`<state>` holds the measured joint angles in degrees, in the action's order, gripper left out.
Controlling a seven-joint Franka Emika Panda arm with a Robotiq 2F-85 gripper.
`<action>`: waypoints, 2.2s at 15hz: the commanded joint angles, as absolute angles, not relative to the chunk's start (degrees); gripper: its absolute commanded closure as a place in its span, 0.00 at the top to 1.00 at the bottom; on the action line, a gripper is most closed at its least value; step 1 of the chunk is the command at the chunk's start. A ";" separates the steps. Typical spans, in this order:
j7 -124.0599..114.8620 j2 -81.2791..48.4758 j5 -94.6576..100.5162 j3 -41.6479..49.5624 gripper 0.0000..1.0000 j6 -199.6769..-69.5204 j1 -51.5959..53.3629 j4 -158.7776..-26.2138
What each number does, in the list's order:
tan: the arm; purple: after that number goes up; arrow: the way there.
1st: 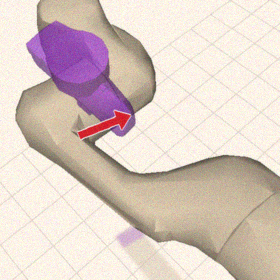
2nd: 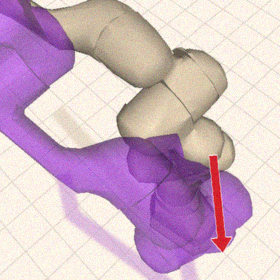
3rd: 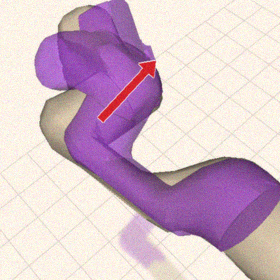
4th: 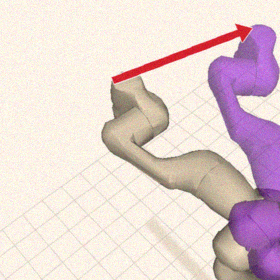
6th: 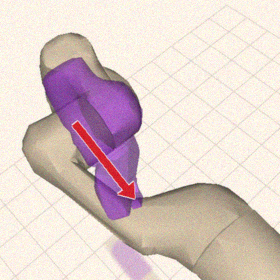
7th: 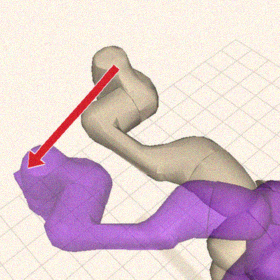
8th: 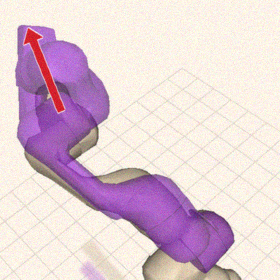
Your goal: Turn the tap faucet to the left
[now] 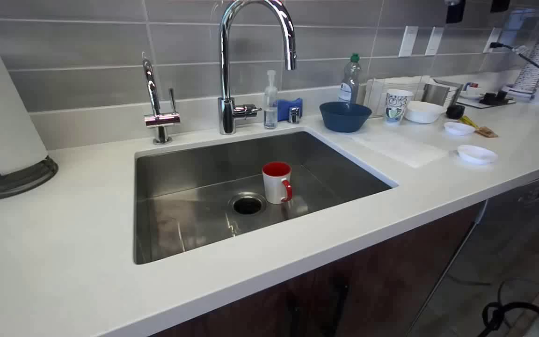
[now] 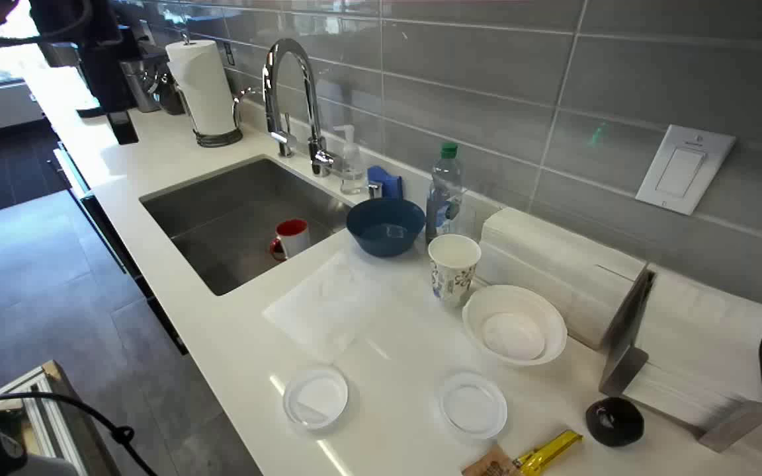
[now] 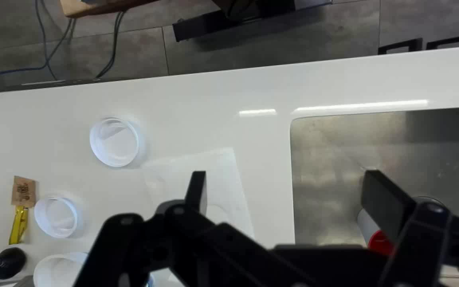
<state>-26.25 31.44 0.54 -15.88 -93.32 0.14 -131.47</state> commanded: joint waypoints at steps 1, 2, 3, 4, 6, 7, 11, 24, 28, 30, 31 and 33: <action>-26.72 31.22 0.99 -14.99 1.00 -93.18 1.26 -131.33; -26.72 31.22 0.99 -14.99 1.00 -93.18 1.26 -131.33; -26.72 31.22 0.99 -14.99 1.00 -93.18 1.26 -131.33; -26.72 31.22 0.99 -14.99 1.00 -93.18 1.26 -131.33; -25.64 30.50 2.67 -14.80 1.00 -96.56 0.92 -130.90; -24.23 30.02 2.63 -14.05 1.00 -100.21 1.01 -130.66; -19.05 24.76 4.49 -10.93 1.00 -112.60 0.04 -127.74; 1.92 -0.83 0.21 -7.22 0.19 -139.38 3.92 -110.34; 7.47 -5.17 -6.77 -7.93 0.00 -141.54 4.70 -106.86; 10.27 -6.73 -10.21 -8.50 0.00 -141.50 4.91 -105.55; 11.71 -7.21 -12.20 -8.81 0.00 -141.47 4.92 -105.16; 15.43 -7.96 -16.62 -9.71 0.00 -141.78 4.89 -104.56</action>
